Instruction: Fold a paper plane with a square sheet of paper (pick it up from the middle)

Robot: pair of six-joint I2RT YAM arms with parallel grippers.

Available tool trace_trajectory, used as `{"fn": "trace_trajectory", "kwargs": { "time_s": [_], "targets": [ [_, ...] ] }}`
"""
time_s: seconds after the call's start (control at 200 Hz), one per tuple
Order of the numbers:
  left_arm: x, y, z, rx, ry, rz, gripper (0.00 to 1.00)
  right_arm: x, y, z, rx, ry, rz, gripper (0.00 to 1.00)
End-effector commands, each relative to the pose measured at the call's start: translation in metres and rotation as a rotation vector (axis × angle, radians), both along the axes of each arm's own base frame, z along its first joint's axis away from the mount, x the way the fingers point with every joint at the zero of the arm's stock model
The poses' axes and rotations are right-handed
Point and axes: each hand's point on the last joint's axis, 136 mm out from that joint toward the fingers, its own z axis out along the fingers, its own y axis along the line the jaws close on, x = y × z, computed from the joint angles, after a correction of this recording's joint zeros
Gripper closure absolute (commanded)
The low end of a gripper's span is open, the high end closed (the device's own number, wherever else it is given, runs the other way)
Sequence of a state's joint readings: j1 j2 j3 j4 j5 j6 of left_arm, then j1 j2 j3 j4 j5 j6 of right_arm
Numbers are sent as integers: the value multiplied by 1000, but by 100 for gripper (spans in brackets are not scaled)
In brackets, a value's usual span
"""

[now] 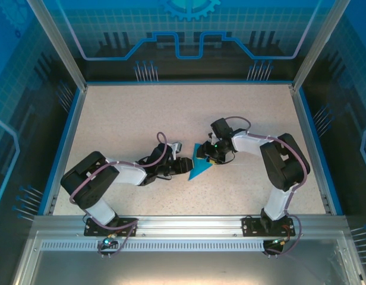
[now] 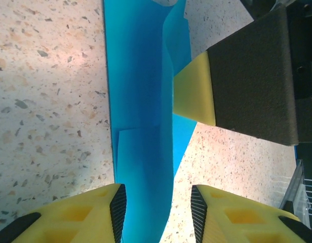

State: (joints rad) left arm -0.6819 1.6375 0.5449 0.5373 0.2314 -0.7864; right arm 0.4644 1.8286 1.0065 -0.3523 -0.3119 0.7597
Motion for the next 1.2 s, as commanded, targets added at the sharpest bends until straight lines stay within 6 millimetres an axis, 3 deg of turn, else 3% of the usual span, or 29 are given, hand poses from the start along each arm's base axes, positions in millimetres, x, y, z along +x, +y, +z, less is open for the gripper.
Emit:
{"fn": "trace_trajectory", "kwargs": {
  "time_s": [0.0,0.43,0.725,1.195],
  "targets": [
    [-6,-1,-7,42,0,-16,56,-53,-68,-75,-360,211,-55,43],
    [-3,1,-16,205,-51,-6,60,-60,-76,-83,-421,262,-77,45],
    [4,-13,-17,226,-38,-31,56,-63,-78,-88,-439,279,-78,45],
    [0,10,-38,381,-7,-9,61,-66,-84,-91,-462,283,-99,44]
  ]
}}
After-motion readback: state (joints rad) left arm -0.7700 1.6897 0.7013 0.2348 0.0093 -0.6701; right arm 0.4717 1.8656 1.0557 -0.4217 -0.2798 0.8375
